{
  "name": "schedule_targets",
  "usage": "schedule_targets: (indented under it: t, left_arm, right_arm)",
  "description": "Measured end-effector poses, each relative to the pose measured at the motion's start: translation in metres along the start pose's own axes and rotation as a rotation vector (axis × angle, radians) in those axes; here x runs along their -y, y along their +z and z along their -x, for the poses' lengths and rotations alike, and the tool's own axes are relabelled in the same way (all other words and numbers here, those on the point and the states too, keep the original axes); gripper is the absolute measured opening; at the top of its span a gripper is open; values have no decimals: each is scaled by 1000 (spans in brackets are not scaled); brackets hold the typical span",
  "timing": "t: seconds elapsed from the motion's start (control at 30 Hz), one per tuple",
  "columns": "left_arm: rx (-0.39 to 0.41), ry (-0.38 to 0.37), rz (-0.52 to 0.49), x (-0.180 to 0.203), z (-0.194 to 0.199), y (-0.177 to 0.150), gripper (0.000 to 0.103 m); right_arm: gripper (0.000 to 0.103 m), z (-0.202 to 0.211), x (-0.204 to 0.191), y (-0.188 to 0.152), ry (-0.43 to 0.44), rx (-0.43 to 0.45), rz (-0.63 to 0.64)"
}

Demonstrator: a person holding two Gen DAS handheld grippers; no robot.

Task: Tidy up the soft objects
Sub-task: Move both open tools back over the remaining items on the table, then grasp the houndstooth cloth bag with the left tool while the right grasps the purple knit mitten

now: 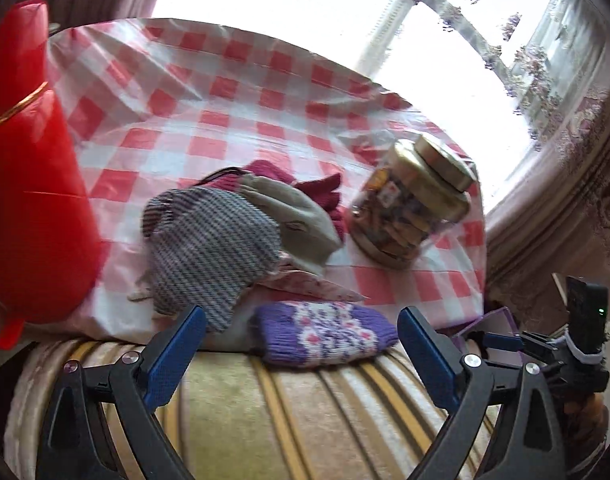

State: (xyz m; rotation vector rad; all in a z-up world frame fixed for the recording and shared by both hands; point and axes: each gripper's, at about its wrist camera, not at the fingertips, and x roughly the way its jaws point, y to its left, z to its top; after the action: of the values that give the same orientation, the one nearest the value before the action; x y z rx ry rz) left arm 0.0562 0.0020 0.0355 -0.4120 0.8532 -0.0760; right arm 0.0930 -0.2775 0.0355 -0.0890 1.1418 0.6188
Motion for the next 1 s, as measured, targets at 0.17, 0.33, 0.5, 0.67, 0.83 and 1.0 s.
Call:
schedule_targets:
  t: [0.17,0.33,0.5,0.67,0.83,1.0]
  left_arm:
    - [-12,136,-21,-19,-10,10,97]
    - [-67,189,-105,-16,-32,17,97]
    - [-102,232,-172,-11,-55,26,97]
    - [-160,285,-223,-9,-85,28,97]
    - [-168,262,-85,-39,-86,30,52]
    - [-78,206,56,-63,-64,29,32]
  right_arm:
    - [84,-25,-44,17,28,-25,145]
    - [84,-52,-77,29,31,-67,273]
    - [84,-70,-93,39,33,-84,355]
    - [84,-88,-97,49,38,-110,370]
    - [84,-106,-96,58,69,-136,358]
    - [84,-120,-94,66,63,-149,346]
